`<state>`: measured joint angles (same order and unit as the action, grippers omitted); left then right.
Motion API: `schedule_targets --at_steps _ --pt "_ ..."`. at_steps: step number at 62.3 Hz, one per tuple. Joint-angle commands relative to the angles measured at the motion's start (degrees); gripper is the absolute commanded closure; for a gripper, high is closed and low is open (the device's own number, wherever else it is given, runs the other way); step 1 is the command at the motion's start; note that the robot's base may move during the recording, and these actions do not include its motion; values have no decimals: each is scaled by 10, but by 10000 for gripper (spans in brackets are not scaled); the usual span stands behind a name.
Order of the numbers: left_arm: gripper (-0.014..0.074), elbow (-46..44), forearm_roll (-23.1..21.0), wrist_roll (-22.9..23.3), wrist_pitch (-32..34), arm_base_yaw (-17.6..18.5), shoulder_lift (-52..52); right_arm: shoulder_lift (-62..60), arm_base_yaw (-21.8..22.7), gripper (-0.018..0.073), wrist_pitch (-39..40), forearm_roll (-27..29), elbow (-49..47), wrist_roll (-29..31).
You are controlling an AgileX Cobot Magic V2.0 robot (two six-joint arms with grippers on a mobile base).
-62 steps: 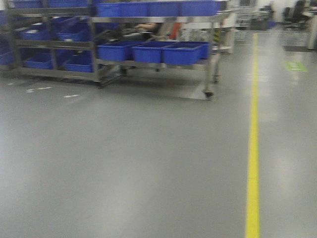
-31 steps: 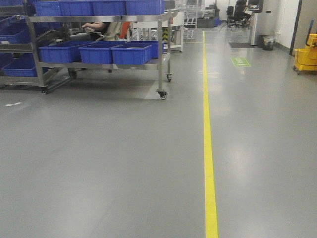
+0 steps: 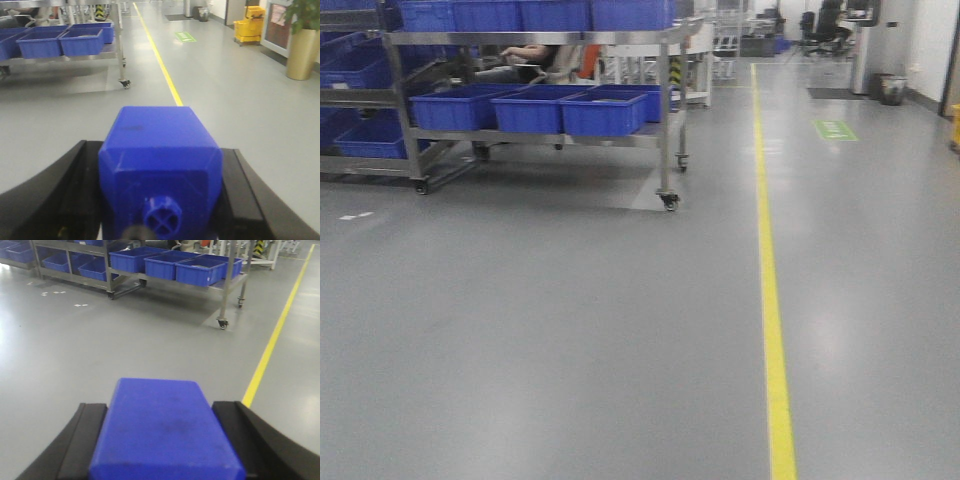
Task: Pick and sort blue part to right shelf
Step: 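Drive along the aisle past the bin racks holding both parts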
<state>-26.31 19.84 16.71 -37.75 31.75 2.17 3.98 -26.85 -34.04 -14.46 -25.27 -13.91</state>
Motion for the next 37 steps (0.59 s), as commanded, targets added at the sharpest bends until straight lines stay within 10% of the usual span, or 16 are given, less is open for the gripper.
schedule_targets --at_steps 1,37 --pt "284 -15 9 6 51 4 8 8 1 281 52 -14 -15 3" --pt "284 -15 9 6 52 4 8 8 1 281 52 -14 -15 3"
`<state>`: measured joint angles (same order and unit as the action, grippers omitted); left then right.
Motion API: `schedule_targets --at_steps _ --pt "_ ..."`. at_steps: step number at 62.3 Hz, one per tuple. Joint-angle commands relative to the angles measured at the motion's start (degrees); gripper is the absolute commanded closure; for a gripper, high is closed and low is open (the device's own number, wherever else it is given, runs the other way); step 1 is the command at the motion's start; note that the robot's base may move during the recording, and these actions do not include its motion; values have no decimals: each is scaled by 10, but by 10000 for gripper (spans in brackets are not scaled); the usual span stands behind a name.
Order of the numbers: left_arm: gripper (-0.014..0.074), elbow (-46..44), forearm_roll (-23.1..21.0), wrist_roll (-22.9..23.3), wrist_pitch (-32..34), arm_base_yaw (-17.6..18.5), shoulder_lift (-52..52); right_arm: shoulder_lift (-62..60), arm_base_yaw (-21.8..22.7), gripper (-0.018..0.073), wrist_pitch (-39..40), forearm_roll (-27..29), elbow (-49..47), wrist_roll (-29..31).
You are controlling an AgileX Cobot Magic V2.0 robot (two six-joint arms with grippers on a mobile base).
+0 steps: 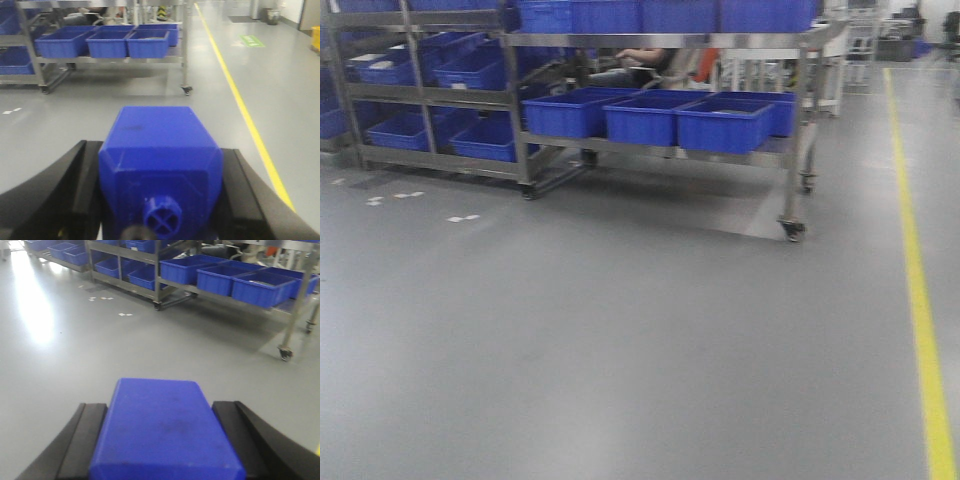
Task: Pick and sort blue part to right shelf
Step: 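Drive along the aisle past the bin racks holding both parts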
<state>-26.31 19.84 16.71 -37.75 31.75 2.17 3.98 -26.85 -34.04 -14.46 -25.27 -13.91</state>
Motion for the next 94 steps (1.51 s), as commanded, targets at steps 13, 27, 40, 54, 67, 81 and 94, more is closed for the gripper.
schedule_targets --at_steps 13,27,40,54,67,81,94 --pt "284 -15 8 6 52 4 8 8 1 281 51 -14 -15 3" --pt "284 -15 8 6 52 4 8 8 1 281 51 -14 -15 3" --pt "284 -15 8 6 52 4 8 8 1 281 51 -14 -12 3" --pt "284 -15 8 6 52 4 8 8 1 281 51 -14 -12 3" --pt "284 -15 8 6 52 4 8 8 1 281 51 -14 -12 3" --pt "284 -15 8 6 52 4 8 8 1 281 51 -14 -12 3" --pt "284 -15 8 6 52 4 8 8 1 281 51 -14 -12 3"
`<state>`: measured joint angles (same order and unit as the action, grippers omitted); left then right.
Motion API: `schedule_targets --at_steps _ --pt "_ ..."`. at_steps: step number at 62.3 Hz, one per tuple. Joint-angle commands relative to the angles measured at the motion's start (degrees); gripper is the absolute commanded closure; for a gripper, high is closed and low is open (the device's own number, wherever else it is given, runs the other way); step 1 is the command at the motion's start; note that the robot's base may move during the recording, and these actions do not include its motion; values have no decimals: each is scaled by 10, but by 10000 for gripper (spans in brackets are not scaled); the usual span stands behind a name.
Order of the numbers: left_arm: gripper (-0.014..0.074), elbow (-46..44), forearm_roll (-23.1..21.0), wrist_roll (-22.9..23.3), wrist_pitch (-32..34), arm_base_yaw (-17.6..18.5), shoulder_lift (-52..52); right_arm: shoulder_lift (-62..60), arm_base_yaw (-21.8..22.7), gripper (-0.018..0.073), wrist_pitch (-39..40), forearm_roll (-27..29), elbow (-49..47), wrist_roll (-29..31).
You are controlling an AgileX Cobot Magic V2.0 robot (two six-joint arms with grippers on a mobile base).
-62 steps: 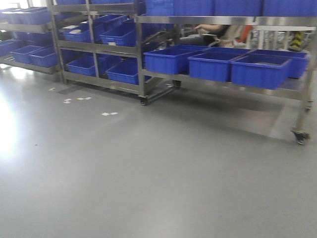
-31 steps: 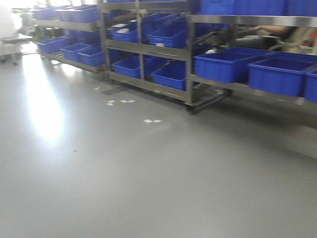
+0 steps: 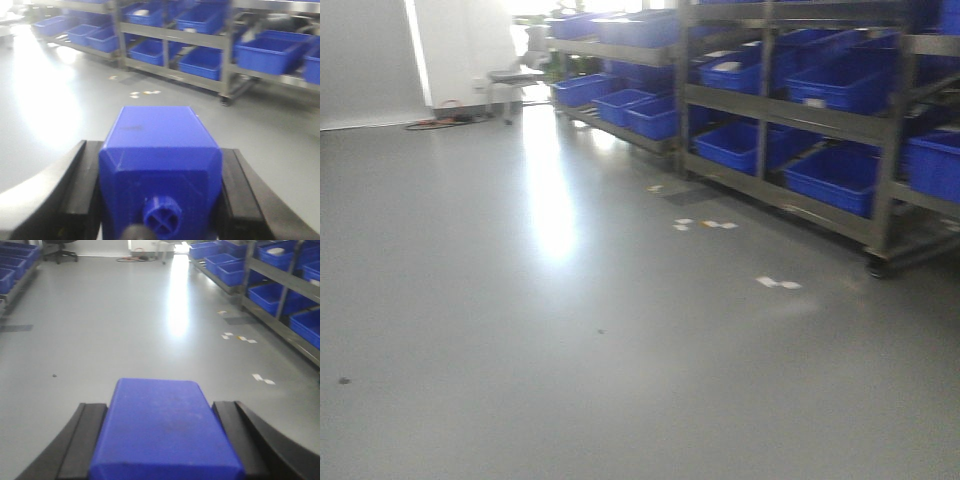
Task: Pick and sort blue part to right shelf
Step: 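Drive along the aisle past the bin racks holding both parts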
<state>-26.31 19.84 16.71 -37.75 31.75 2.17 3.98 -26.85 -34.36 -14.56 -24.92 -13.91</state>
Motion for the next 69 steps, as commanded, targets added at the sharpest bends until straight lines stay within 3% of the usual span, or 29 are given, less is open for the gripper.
schedule_targets --at_steps 1,69 --pt "284 -15 8 6 52 4 8 8 1 281 54 -13 -15 3" --pt "284 -15 7 6 52 4 8 8 1 281 52 -13 -15 3"
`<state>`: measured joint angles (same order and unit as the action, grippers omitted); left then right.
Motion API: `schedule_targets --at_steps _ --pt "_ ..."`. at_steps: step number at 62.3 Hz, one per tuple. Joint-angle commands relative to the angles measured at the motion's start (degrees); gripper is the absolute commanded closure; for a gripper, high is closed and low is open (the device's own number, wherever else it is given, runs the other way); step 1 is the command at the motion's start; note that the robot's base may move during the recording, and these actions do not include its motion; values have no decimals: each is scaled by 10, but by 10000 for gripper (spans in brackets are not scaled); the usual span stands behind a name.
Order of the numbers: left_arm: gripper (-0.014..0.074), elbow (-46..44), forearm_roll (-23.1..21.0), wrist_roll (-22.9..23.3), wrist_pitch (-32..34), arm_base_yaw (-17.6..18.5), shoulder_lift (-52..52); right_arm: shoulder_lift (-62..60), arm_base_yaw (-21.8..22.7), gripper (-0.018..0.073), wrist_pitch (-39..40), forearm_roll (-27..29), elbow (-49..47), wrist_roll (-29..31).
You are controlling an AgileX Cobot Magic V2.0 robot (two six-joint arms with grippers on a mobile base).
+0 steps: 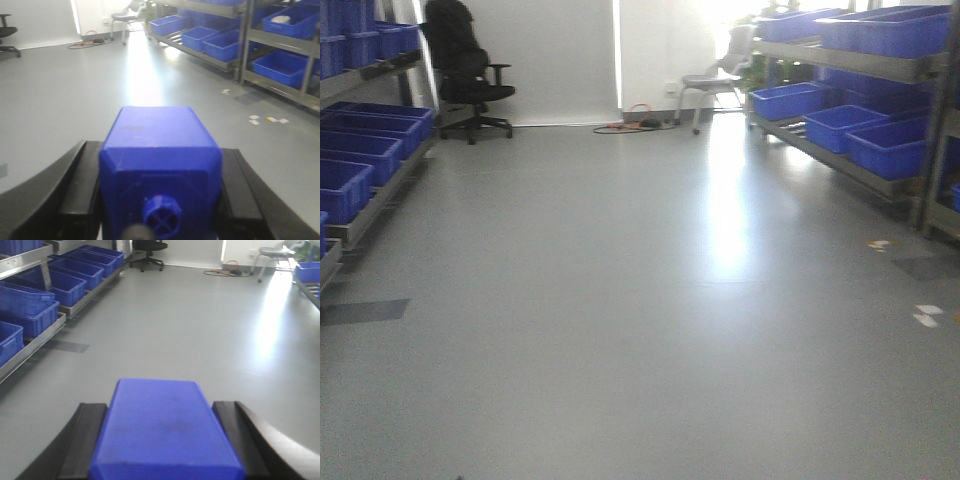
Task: Pick and sort blue part to right shelf
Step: 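Drive along the aisle past the bin racks holding both parts, then turn and drive up to the shelf of blue bins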
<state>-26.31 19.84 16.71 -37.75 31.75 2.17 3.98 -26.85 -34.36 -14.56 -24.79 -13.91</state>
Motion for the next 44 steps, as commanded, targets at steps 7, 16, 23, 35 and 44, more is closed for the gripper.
schedule_targets --at_steps 7,16,23,35,44 --pt "284 -15 7 6 52 4 8 8 1 281 52 -13 -16 3" --pt "284 -15 7 6 52 4 8 8 1 281 52 -13 -16 3" --pt "284 -15 7 6 52 4 8 8 1 281 52 -13 -16 3" --pt "284 -15 7 6 52 4 8 8 1 281 52 -13 -16 3" --pt "284 -15 7 6 52 4 8 8 1 281 52 -13 -16 3"
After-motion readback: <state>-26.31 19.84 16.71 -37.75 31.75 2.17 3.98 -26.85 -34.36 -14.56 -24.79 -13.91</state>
